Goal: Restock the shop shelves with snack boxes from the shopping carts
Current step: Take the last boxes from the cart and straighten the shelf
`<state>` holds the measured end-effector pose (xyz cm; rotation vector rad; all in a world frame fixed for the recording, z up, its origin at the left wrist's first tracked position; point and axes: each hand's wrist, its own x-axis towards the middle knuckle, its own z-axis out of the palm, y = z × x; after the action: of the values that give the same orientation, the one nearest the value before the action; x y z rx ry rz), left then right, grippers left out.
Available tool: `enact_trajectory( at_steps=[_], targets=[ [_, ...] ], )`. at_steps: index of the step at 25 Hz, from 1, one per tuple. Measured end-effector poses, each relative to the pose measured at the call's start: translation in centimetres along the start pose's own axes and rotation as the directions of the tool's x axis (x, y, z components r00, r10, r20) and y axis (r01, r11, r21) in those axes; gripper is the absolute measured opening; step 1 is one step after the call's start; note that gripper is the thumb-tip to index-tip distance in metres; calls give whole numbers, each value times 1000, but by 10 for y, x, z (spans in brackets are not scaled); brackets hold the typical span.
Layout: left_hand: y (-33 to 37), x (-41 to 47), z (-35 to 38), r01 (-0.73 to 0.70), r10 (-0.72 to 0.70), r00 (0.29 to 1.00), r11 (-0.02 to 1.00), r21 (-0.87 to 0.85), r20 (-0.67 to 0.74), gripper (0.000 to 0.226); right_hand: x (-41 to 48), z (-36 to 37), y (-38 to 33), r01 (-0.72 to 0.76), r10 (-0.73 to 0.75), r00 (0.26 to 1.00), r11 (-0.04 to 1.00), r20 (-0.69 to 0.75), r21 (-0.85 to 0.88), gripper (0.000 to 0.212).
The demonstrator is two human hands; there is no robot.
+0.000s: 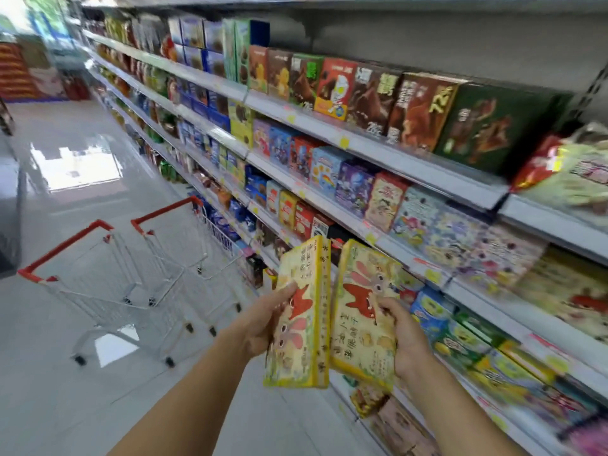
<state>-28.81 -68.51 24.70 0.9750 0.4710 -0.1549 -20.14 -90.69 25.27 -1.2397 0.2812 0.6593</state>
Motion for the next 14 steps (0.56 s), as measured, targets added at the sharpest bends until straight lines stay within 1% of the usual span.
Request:
enact_trajectory(
  at_steps=[1,3,5,6,7,9,10,11,12,13,14],
  targets=[
    [-9,-8,19,-33,33,999,999,15,-31,36,-12,-29,-7,46,-45,999,998,-32,37,22],
    [-31,-9,51,-74,75,993,997,12,-92,36,-37,-88,-22,98,-92,993,992,-74,80,24],
    [-54,-8,85,-124,129,979,991,39,-160,45,-59,-138,-34,139,-128,989,978,-76,156,25],
    [-68,-6,104,-127,143,968,988,88,-206,52,-69,-158,-39,148,-139,989,968,-59,205,28],
    [-79,-6,123,-113,145,962,983,144,-233,53,-77,-171,-43,133,-125,991,964,-48,229,29],
    [-101,-10,165,-96,139,968,974,204,-209,39,-89,-189,-46,108,-104,994,973,-30,203,17],
    [-109,-12,181,-103,144,973,970,218,-180,33,-89,-194,-45,115,-111,993,979,-29,168,32],
    [-114,-15,197,-113,145,980,969,220,-133,32,-84,-202,-42,119,-116,993,984,-33,132,59],
    [-118,-16,207,-130,148,986,971,199,-79,33,-83,-207,-39,116,-110,993,983,-49,141,79],
    [-122,-18,218,-142,147,989,975,172,-20,38,-79,-215,-36,112,-104,993,978,-54,178,87],
    [-126,-18,224,-143,140,990,980,138,29,44,-78,-218,-32,111,-98,993,972,-71,208,84]
  ],
)
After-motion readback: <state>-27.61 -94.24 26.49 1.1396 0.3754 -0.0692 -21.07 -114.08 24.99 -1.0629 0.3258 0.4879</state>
